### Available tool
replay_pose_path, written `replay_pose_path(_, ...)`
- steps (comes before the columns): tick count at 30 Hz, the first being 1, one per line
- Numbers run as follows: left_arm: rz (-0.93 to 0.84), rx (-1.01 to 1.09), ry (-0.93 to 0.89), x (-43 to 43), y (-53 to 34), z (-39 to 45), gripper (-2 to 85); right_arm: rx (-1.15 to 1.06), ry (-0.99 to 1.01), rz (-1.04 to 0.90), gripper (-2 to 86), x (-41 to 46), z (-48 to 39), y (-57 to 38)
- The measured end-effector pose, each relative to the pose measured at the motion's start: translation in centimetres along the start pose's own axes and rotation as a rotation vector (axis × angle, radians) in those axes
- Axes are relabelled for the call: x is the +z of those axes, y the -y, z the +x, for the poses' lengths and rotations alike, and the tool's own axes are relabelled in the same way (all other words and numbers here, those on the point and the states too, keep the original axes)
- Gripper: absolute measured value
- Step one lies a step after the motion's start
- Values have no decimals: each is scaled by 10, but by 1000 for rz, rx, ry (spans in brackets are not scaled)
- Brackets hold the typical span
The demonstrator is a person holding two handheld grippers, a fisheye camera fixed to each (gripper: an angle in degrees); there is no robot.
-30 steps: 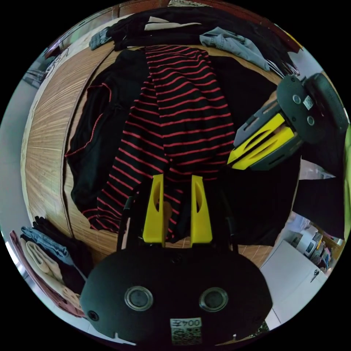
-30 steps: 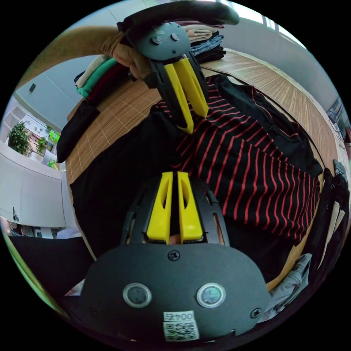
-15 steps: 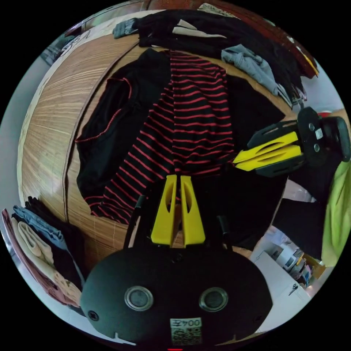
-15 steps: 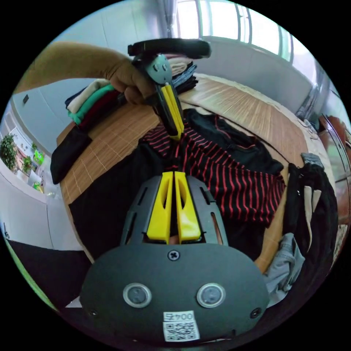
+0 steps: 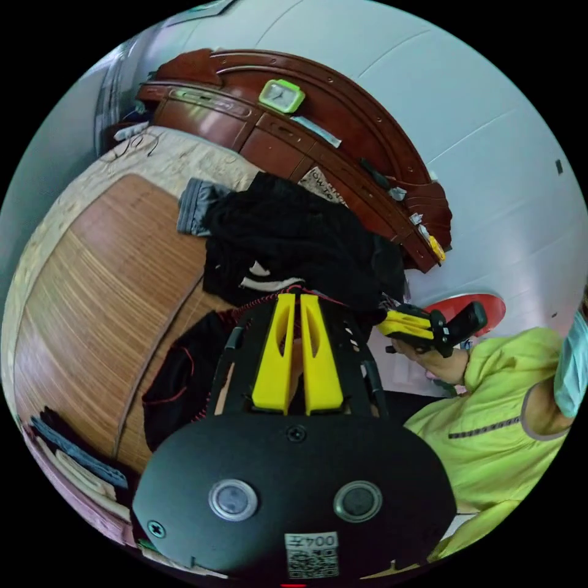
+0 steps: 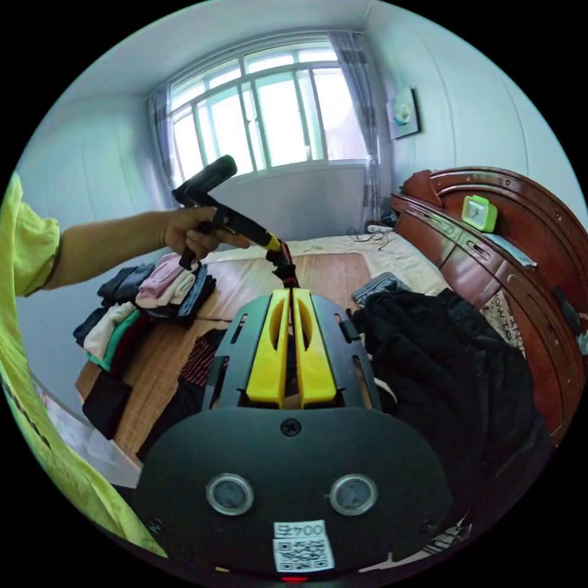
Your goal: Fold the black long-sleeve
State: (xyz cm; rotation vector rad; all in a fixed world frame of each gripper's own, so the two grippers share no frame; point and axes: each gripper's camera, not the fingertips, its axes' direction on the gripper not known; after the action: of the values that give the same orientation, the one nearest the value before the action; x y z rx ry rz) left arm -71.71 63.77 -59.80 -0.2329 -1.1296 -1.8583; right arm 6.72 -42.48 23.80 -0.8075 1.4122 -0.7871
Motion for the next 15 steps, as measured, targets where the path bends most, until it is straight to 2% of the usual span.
replay_pose_path(5,62,-9,-64,24,60,8,17,163,-38,61,-5,-35,69,0)
replay_pose_path(15,78,-62,-102,93,121,-4,16,213,-115,35,-3,-35,107,-24)
